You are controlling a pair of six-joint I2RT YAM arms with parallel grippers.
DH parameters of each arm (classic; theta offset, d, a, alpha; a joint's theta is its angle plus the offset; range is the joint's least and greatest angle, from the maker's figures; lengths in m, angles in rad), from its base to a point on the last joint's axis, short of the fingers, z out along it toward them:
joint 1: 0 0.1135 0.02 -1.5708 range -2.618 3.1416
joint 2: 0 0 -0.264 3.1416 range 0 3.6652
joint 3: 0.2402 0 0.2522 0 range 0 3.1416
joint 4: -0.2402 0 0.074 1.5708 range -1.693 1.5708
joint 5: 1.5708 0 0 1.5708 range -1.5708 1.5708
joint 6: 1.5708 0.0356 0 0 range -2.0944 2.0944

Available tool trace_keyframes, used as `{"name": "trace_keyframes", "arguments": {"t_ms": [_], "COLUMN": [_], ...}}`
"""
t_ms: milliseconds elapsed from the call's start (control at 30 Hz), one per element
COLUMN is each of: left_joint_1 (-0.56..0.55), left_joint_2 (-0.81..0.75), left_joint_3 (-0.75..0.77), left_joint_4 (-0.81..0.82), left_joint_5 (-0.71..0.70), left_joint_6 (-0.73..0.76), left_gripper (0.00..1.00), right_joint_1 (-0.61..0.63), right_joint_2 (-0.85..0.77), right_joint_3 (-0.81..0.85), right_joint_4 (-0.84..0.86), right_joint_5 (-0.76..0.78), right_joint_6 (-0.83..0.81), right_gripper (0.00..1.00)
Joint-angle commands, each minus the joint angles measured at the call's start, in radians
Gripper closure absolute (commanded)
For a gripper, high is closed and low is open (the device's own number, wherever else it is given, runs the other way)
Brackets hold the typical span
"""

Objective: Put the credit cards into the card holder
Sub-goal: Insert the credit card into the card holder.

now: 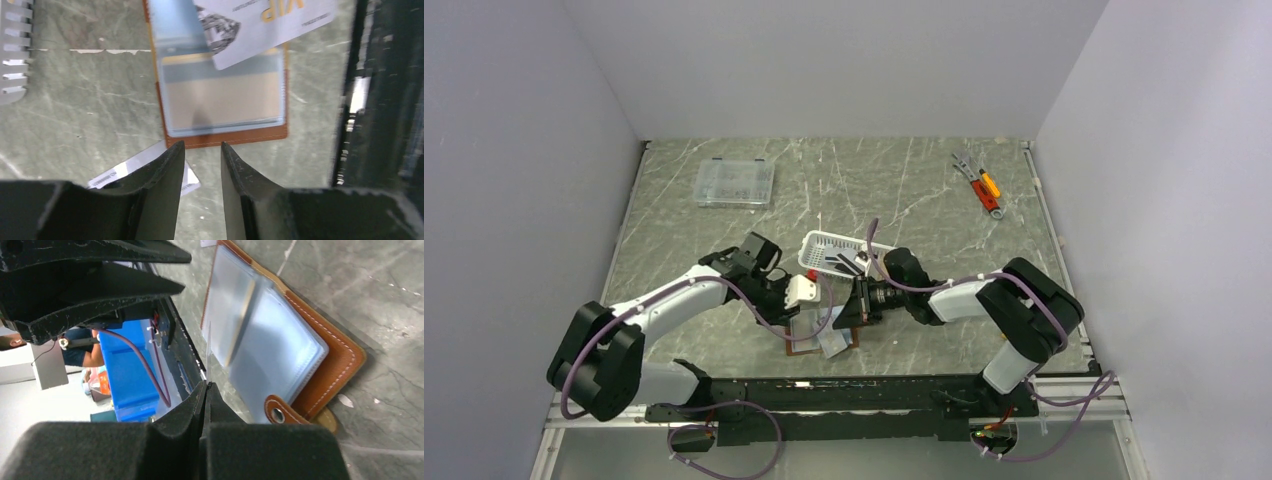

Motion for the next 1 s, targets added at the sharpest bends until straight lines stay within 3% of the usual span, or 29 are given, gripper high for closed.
{"name": "trace_keyframes", "arguments": {"t_ms": [0,533,967], "left_joint_1": [-0.066,-0.224,-0.27], "left_joint_2": [0.038,0.096,0.076], "left_joint_3": [-0.026,-0.059,-0.077], "left_joint_4": [0.15,0.189,0.196], "left_joint_5": [-0.203,-0.356,-0.399], "left_joint_6": [0.042,0.01,-0.008], "left_gripper": [0.64,0.77,0.79], "right_joint_1": [-0.013,-0.06,-0.075], "right_joint_2": [0.041,0.064,0.073], "right_joint_3": [0.016,-0.014,-0.026], "right_joint_4": [0.036,0.045,0.039], "right_joint_5": [-0.035,-0.076,-0.087], "right_joint_6": [-0.026,-0.037,-0.033], "right_gripper": [1.0,1.0,1.0]}}
